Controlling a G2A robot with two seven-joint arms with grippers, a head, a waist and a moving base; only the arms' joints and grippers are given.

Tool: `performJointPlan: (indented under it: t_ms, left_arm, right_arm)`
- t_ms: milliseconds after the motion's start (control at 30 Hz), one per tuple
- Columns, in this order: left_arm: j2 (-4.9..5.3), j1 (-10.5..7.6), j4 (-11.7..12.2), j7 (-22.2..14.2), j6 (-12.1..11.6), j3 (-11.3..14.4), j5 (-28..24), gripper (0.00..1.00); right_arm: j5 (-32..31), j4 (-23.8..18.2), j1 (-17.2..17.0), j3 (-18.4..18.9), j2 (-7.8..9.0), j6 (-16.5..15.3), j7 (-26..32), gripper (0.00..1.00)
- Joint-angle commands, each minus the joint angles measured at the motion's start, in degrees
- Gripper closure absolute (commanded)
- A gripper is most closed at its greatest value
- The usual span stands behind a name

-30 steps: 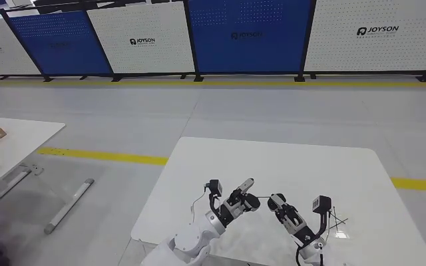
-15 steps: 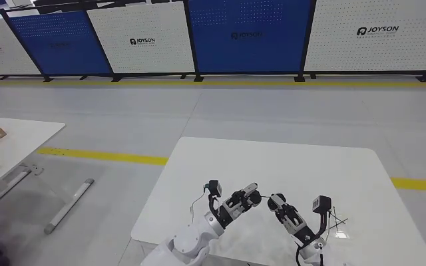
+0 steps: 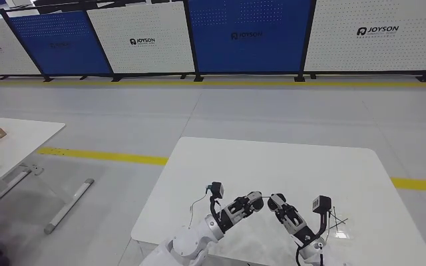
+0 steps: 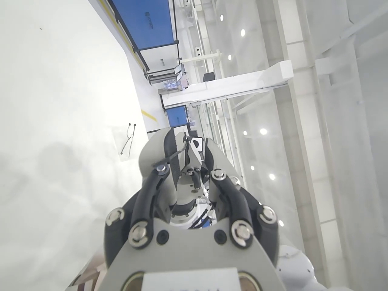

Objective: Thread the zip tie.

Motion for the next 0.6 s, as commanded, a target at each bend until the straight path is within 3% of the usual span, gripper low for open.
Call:
performJointPlan:
  t_ms: [0,133,200,367,567]
  left_arm:
    - [0.06,0.03,0.05,-0.55,-0.06,0.04,0.27,0.77]
    - [0.28,0.39,-0.12,-2.21,-0.58,0.0,1.22,0.71]
    - [0.39,0.57,-0.22,-2.68,-0.8,-0.14,1.61,0.73]
    - [0.47,0.67,-0.26,-2.39,-0.88,-0.21,1.76,0.89]
    - [0.39,0.38,-0.04,-1.35,-0.55,-0.07,1.11,0.87]
  right_arm:
    - [0.0,0.0,0.0,0.0,0.0,0.0,0.0,1.0]
    - [0.0,0.0,0.0,0.0,0.0,0.0,0.0,1.0]
    - [0.0,0.0,0.0,0.0,0.0,0.0,0.0,1.0]
    - [0.0,0.0,0.0,0.0,0.0,0.0,0.0,1.0]
    - [0.0,0.0,0.0,0.0,0.0,0.0,0.0,1.0]
